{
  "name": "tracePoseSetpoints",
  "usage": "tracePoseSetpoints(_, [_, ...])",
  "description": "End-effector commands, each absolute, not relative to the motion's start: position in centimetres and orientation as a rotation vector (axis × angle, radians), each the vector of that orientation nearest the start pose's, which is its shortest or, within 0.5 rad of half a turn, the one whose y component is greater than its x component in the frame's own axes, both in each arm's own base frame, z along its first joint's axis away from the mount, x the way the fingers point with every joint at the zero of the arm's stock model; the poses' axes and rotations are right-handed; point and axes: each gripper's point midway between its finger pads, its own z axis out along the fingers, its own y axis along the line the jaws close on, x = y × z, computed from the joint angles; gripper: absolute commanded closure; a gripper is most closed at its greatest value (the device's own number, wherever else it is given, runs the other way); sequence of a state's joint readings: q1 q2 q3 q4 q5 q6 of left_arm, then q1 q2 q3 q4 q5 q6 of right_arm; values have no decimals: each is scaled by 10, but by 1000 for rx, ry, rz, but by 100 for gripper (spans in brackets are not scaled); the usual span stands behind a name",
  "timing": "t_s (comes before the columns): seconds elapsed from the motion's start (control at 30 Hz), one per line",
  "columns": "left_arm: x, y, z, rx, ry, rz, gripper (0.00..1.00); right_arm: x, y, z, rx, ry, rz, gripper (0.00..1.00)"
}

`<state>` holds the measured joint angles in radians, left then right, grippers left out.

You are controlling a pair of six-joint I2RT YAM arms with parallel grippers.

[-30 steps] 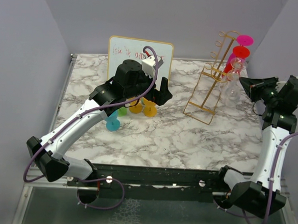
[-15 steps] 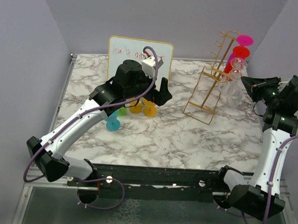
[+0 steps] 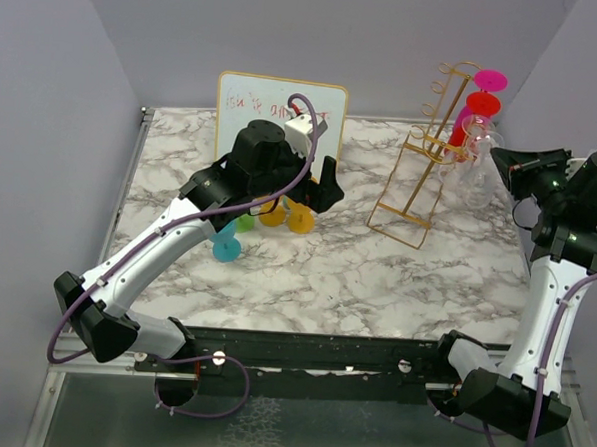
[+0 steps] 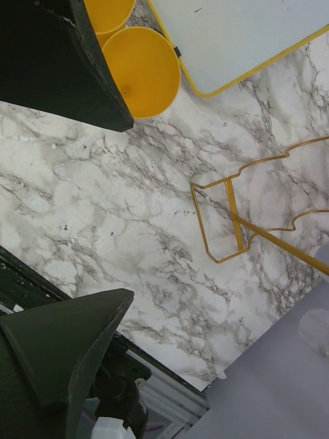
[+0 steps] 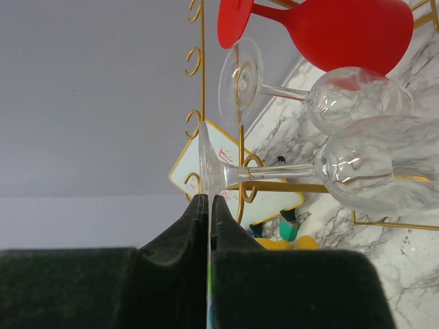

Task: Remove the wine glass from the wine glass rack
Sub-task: Pick up the wine glass from the wine rack.

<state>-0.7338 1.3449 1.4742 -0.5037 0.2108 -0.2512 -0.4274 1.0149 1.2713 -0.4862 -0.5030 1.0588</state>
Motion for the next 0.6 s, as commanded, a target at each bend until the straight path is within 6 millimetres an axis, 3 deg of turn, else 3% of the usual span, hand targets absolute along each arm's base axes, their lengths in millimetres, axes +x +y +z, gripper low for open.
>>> tracePoseSetpoints(0.0, [271, -312, 338, 632, 1940, -868, 1, 317, -26, 405, 938, 1569, 820, 100])
tracePoseSetpoints(0.3, [270, -312, 340, 643, 1930, -872, 1, 290, -32, 403, 893, 1616, 604, 100])
tracePoseSetpoints(0.57, [262, -314, 338, 659, 1935, -911, 1, 265, -4, 395, 773, 1674, 607, 100])
